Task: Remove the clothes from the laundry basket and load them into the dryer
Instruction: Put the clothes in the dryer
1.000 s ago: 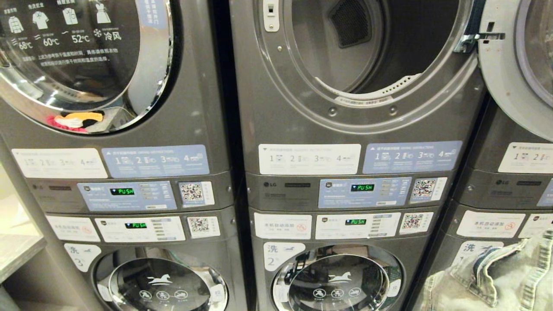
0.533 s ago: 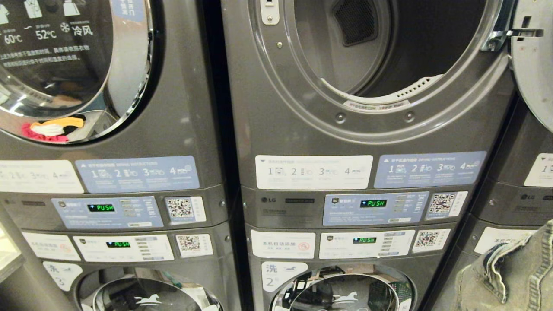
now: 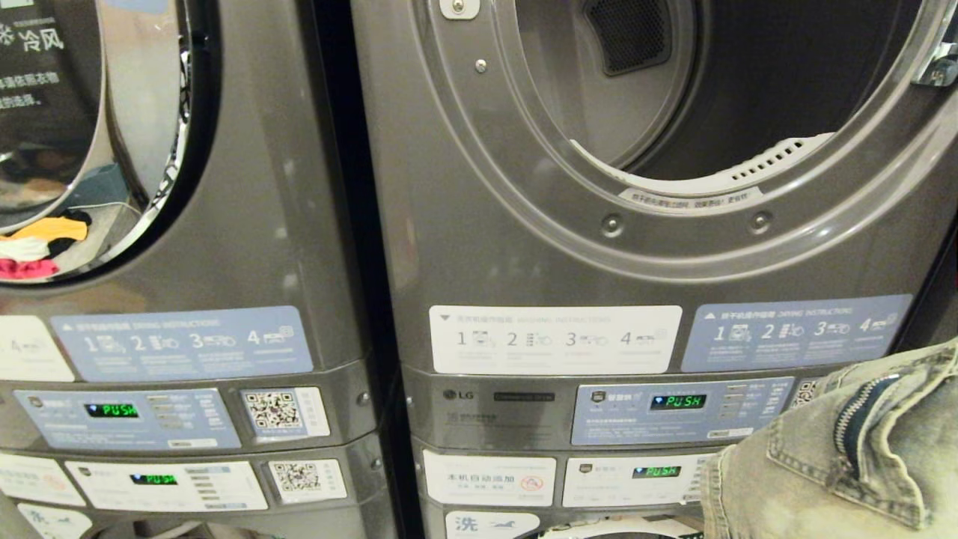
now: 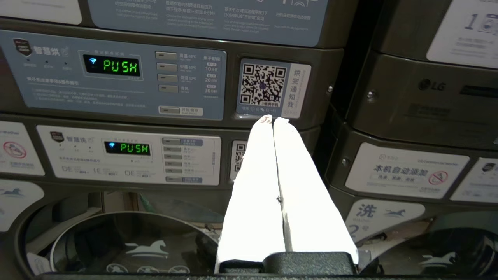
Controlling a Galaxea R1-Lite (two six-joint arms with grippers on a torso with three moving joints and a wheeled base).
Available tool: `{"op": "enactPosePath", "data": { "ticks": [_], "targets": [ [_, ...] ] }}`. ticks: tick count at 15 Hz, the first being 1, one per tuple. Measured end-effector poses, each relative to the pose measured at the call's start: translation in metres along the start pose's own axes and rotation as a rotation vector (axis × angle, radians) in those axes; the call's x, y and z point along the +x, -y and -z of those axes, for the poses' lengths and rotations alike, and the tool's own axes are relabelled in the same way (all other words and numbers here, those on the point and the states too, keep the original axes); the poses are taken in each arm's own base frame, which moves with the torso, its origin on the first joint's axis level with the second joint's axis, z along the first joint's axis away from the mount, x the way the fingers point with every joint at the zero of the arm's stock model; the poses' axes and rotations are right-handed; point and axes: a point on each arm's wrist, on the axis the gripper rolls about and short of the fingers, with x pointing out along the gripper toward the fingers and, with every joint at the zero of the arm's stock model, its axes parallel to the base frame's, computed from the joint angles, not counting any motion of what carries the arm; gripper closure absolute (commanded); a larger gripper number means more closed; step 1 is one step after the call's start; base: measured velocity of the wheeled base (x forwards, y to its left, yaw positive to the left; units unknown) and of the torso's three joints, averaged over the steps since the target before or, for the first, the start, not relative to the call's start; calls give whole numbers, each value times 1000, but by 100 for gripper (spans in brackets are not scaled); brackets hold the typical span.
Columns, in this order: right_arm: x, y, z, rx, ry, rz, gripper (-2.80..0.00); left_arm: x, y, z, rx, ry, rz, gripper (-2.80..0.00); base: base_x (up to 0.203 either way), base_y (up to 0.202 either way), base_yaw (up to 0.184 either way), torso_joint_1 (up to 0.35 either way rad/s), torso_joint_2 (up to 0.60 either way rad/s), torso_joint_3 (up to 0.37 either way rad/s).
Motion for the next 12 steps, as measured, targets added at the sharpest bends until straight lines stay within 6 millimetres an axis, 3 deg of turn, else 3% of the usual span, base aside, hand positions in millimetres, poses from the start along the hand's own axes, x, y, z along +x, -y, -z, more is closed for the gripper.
{"op": "enactPosePath", "data": {
  "ticks": [7,12],
  "targets": [
    [22,28,-42,-76,48,-5,0,0,0,0,0,-1,0,0,187,0,0,4,3,2],
    [38,44,-63,-101,91,-56,0,0,0,0,0,1,0,0,12,0,0,3,2,0]
  ]
}}
